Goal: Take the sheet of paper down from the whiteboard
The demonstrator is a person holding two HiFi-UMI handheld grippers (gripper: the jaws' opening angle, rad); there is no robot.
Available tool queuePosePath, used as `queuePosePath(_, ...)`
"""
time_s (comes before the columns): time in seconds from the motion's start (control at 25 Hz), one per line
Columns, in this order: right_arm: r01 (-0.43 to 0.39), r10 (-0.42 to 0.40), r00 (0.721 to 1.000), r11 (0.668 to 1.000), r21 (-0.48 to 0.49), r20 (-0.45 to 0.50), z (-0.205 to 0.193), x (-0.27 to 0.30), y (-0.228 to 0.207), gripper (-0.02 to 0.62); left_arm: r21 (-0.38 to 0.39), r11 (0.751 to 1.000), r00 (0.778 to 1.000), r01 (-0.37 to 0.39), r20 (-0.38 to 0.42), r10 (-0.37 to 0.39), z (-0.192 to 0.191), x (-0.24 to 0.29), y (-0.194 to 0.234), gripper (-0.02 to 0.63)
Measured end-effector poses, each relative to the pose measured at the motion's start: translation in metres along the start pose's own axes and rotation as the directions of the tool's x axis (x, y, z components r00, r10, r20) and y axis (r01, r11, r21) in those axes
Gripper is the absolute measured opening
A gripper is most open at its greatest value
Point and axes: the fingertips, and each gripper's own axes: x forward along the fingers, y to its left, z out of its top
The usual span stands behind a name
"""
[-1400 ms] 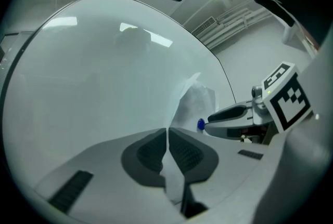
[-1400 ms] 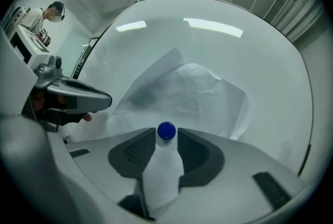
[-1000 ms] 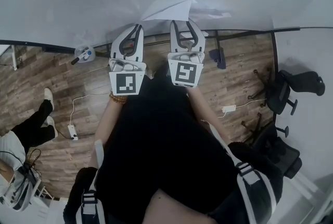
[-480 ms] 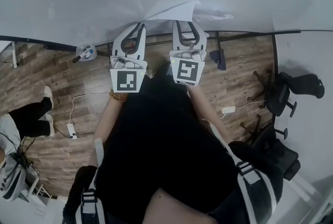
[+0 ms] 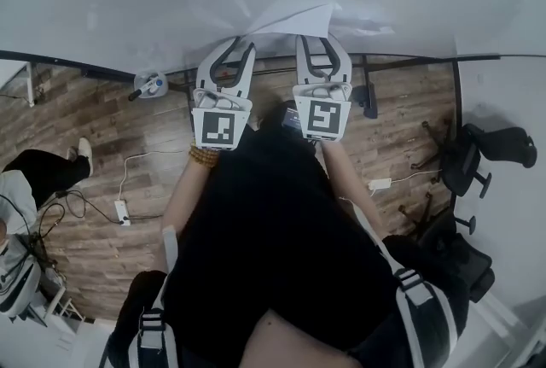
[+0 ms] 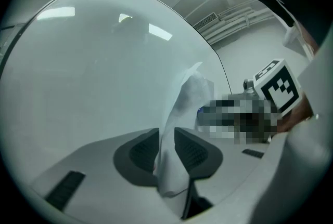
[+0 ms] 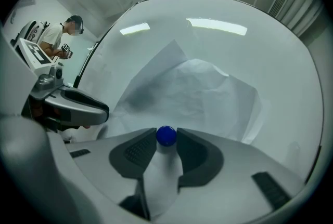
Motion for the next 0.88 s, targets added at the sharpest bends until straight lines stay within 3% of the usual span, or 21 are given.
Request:
queuePosePath(0.36,-0.009,0.01,1.0,0.999,0.041,-0.014,-0.003,0.001,0.0,0.12,-0.049,0.999,0.996,0.013,-0.085,-0.017,-0.025,0.002,-0.005,0.1)
queuePosePath(0.64,-0.021,0.021,1.0,1.0,0.017,-0.005,-0.001,0.002,0.001,0.118,-0.04,0.999,0.996,-0.007,-0.094,0.003,-0.024,0.003,-0.002,0.101)
queuePosePath(0.88,-0.026,0.026,1.0,1.0,0.018,0.005,0.002,0.003,0.003,0.118,0.025,1.0,1.0,-0.018,-0.011,0.018,0.0,0.007,0.0,0.101)
